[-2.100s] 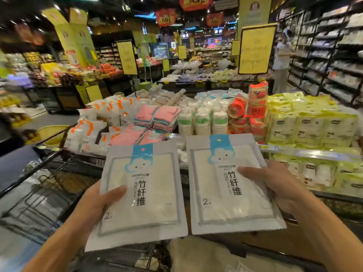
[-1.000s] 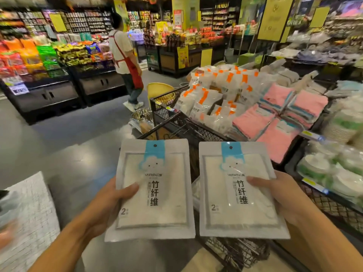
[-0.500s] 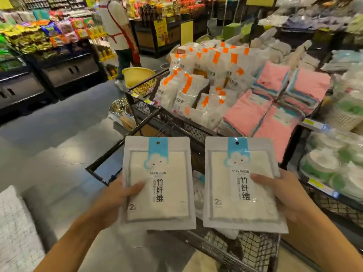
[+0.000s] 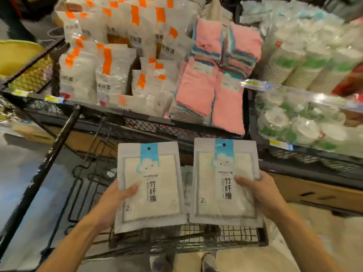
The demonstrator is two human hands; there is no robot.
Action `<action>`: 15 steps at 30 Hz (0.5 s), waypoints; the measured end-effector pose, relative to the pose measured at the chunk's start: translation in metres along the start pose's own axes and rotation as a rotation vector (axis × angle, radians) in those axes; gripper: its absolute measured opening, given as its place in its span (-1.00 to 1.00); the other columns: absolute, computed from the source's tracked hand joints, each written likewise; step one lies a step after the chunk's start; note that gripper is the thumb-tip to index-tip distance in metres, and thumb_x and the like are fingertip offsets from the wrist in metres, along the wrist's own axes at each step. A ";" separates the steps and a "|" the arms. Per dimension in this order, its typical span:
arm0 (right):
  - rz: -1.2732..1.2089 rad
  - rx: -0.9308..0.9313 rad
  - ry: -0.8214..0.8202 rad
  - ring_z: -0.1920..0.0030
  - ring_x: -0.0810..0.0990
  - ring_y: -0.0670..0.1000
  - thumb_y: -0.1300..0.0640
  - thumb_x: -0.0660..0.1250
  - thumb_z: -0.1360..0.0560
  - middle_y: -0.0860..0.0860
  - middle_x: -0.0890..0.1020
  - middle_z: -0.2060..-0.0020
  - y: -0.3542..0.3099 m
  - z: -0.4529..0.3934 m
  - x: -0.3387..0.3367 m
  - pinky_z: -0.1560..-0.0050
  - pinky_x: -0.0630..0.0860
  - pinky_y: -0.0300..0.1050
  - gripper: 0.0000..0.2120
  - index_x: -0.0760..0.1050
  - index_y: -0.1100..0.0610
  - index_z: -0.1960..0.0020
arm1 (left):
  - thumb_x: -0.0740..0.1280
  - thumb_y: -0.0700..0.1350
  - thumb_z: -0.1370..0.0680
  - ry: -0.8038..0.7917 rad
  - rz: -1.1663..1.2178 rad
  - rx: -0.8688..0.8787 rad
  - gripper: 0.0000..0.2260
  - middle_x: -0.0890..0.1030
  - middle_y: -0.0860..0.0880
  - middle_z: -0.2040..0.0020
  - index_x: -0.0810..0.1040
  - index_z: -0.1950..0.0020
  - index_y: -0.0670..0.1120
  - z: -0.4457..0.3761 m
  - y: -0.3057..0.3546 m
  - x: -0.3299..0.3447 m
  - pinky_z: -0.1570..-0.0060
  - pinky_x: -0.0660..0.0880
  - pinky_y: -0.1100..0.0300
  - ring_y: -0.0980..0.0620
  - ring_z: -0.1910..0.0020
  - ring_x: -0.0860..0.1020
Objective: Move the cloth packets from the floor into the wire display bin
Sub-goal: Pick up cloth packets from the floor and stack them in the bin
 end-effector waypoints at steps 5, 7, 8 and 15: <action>-0.019 0.066 0.096 0.04 0.77 0.19 0.27 0.50 -0.43 0.17 0.77 0.03 0.038 -0.023 0.002 0.16 0.73 0.03 -0.65 0.58 0.26 -0.19 | 0.37 -0.23 -0.56 -0.046 -0.053 -0.089 -0.68 0.71 -0.18 -0.17 0.55 -0.32 -0.10 -0.068 -0.022 -0.013 -0.11 0.62 -0.21 -0.22 -0.12 0.69; -0.025 0.100 0.123 0.04 0.77 0.18 0.30 0.47 -0.49 0.17 0.77 0.01 0.057 -0.038 0.000 0.13 0.72 0.07 -0.70 0.57 0.26 -0.20 | 0.38 -0.23 -0.55 -0.021 -0.086 -0.108 -0.69 0.72 -0.16 -0.14 0.56 -0.30 -0.11 -0.092 -0.036 -0.014 -0.07 0.63 -0.15 -0.19 -0.09 0.70; -0.015 0.117 0.130 0.04 0.78 0.18 0.30 0.46 -0.50 0.17 0.77 0.01 0.067 -0.047 0.000 0.12 0.72 0.09 -0.73 0.57 0.25 -0.19 | 0.38 -0.23 -0.56 -0.013 -0.100 -0.114 -0.71 0.72 -0.15 -0.12 0.56 -0.28 -0.11 -0.103 -0.043 -0.014 -0.04 0.64 -0.13 -0.18 -0.07 0.71; 0.054 0.213 0.132 0.06 0.78 0.15 0.26 0.46 -0.52 0.14 0.77 0.03 0.145 -0.118 0.011 0.16 0.73 0.06 -0.70 0.55 0.27 -0.23 | 0.44 -0.22 -0.50 0.019 -0.124 -0.172 -0.61 0.71 -0.16 -0.15 0.54 -0.32 -0.12 -0.187 -0.110 -0.023 -0.15 0.57 -0.29 -0.23 -0.11 0.69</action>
Point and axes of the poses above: each hand's wrist, its own z-axis away from the middle knuckle, its own x-axis out of the palm, y = z × x, the point moved 4 cm from there along -z, towards the middle knuckle
